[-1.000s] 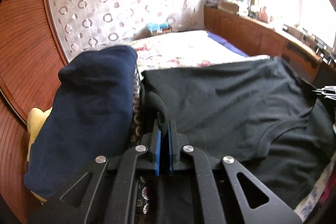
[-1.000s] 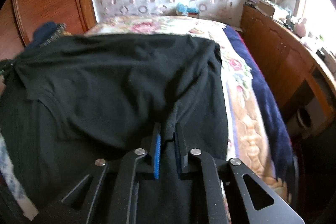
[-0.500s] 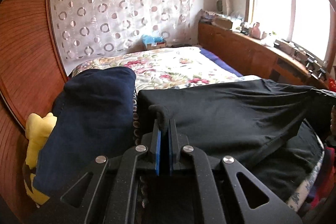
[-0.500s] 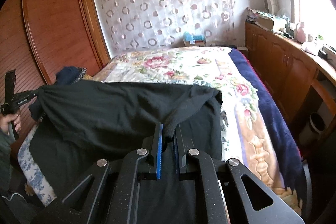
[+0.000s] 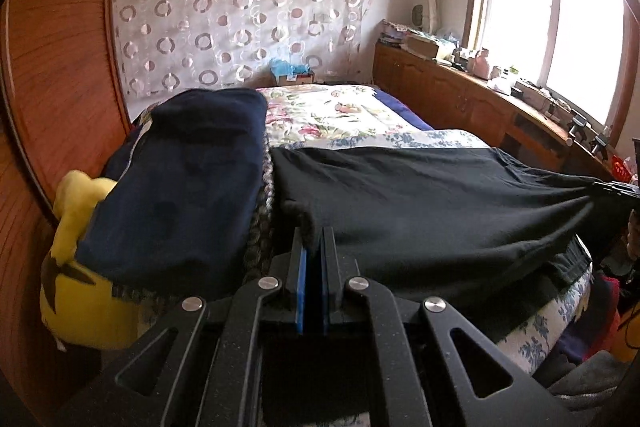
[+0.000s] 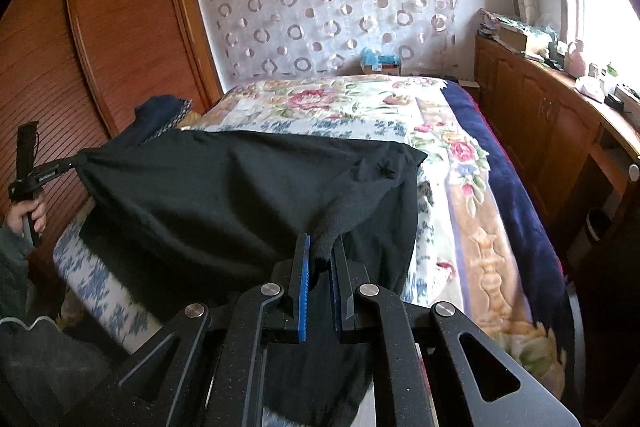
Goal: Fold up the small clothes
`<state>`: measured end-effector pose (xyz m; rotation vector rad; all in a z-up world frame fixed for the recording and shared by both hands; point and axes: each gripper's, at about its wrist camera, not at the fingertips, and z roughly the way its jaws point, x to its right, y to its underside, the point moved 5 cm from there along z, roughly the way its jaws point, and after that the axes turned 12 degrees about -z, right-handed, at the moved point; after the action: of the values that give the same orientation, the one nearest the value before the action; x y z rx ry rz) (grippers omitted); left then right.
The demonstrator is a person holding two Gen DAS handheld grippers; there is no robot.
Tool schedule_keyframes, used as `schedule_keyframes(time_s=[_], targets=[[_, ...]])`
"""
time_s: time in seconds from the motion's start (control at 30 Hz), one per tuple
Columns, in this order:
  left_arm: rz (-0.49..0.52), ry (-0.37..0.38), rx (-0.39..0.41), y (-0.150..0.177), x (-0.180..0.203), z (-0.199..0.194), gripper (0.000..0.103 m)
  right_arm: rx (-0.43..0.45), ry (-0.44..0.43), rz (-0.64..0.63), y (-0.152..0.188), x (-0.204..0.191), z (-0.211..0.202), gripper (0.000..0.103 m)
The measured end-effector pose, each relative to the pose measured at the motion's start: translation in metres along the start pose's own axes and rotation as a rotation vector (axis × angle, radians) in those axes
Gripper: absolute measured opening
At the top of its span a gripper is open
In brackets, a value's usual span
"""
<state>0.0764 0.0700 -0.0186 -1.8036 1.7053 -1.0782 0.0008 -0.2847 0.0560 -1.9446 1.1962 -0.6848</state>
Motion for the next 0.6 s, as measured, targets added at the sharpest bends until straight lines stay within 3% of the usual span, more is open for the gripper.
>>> schedule_keyframes(time_s=[0.2,0.4,0.5,0.57,0.6], targets=[[0.003,-0.014,0.0,0.003,-0.002,-0.008,0.006,-0.022,0.007,-0.019,-0.003,0.002,-0.017,0.008],[0.01,-0.044,-0.07,0.031,-0.005,0.005,0.007,-0.099,-0.021,-0.01,0.014,-0.001,-0.004,0.009],[0.006,-0.062,-0.091,0.04,-0.008,0.01,0.01,-0.124,0.012,-0.032,0.018,-0.007,0.004,0.016],[0.001,-0.058,-0.101,0.043,-0.009,0.011,0.025,-0.123,0.026,-0.049,0.013,-0.009,0.008,0.037],[-0.002,-0.059,-0.1,0.044,-0.009,0.011,0.031,-0.121,0.039,-0.058,0.01,-0.009,0.009,0.041]])
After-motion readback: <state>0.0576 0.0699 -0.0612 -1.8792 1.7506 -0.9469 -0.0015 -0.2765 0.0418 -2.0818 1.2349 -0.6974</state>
